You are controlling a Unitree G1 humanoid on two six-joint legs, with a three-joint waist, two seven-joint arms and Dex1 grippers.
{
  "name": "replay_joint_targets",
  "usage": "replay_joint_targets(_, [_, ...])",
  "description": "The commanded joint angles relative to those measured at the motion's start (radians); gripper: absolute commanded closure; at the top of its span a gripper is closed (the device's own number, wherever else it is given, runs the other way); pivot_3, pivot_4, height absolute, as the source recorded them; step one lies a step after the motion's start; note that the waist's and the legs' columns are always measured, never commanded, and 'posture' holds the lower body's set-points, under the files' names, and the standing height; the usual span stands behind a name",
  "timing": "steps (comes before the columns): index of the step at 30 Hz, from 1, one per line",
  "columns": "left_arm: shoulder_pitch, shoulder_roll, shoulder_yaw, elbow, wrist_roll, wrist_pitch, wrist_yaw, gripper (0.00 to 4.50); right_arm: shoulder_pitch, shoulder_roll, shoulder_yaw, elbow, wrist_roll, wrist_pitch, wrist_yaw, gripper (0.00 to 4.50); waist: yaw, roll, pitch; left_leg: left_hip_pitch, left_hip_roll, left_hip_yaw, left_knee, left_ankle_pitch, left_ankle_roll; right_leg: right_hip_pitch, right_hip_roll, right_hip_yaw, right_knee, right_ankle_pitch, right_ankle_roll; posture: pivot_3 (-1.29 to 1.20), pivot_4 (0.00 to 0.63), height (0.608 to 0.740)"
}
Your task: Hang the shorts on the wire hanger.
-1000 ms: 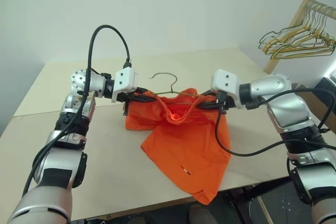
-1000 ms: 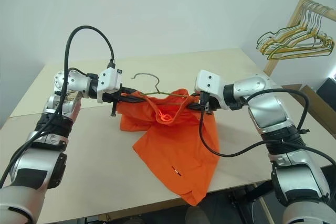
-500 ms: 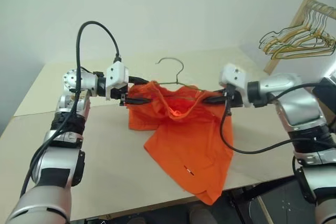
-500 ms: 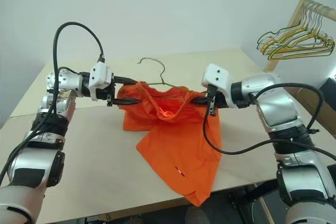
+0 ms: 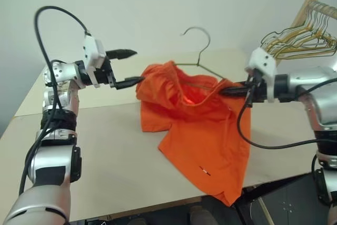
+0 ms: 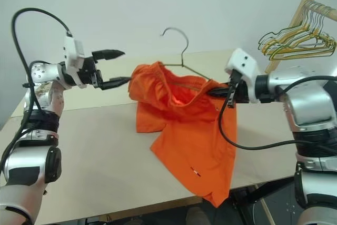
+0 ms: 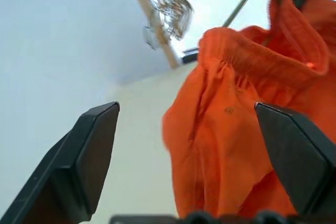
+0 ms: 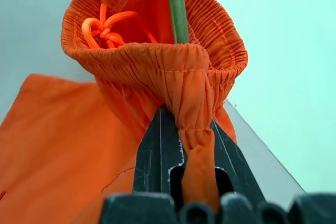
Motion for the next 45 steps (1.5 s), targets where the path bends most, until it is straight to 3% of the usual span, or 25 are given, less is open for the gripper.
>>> replay_joint_targets(1, [0.016,-0.009,0.069,-0.168,-0.129,0.135,0.037,0.02,-0.067,-0.010,-0.105,-0.032,0.065,0.182,-0.093,4.50,0.000,0.000,0.000,0.000,0.000,0.000,0.000,0.000,0.000,0.000,0.000,0.000,0.000,0.000,0.000,-0.09,0.000,0.740])
replay_joint_targets(12, [0.286,-0.071,0.057,-0.614,-0.194,0.264,0.211,0.02,-0.038,0.019,-0.308,-0.163,0.101,0.594,-0.429,4.50,0.000,0.000,0.000,0.000,0.000,-0.001,-0.001,0.000,0.000,-0.001,-0.002,0.001,0.000,0.000,0.000,-0.14,0.000,0.740])
replay_joint_targets(21, [0.441,-0.140,0.016,-0.845,-0.229,0.319,0.350,0.02,0.011,0.044,-0.478,-0.118,0.005,0.824,-0.668,4.50,-0.010,0.002,-0.002,-0.001,-0.002,0.001,-0.001,-0.002,0.003,-0.001,-0.004,0.003,-0.001,0.001,0.001,-0.19,0.000,0.740])
replay_joint_targets(27, [0.478,-0.181,0.013,-0.919,-0.297,0.367,0.396,0.02,0.064,0.011,-0.460,-0.106,-0.065,0.826,-0.774,4.50,-0.035,0.003,-0.002,0.000,-0.002,0.001,-0.001,-0.003,0.004,0.001,-0.004,0.003,-0.002,0.001,0.002,-0.20,0.000,0.740])
replay_joint_targets(31, [0.498,-0.218,0.029,-0.959,-0.425,0.415,0.390,0.02,0.086,0.001,-0.440,-0.097,-0.116,0.809,-0.837,4.50,-0.054,0.005,-0.004,0.000,-0.002,0.002,-0.001,-0.003,0.005,0.002,-0.004,0.004,-0.003,0.001,0.002,-0.20,0.000,0.740])
replay_joint_targets(42, [0.529,-0.297,-0.062,-1.013,-0.421,0.409,0.446,0.02,-0.022,0.045,-0.634,0.119,-0.294,0.635,-1.105,4.50,-0.067,0.016,-0.011,0.001,-0.002,0.005,-0.001,-0.003,0.005,0.005,-0.003,0.006,-0.008,0.001,0.002,-0.21,0.000,0.740])
replay_joint_targets(45, [0.537,-0.297,-0.076,-1.013,-0.411,0.402,0.443,0.02,-0.099,0.078,-0.704,0.196,-0.313,0.577,-1.188,4.50,-0.080,0.021,-0.013,0.004,-0.001,0.005,-0.003,-0.004,0.007,0.016,-0.001,0.006,-0.017,0.001,0.002,-0.21,0.000,0.740])
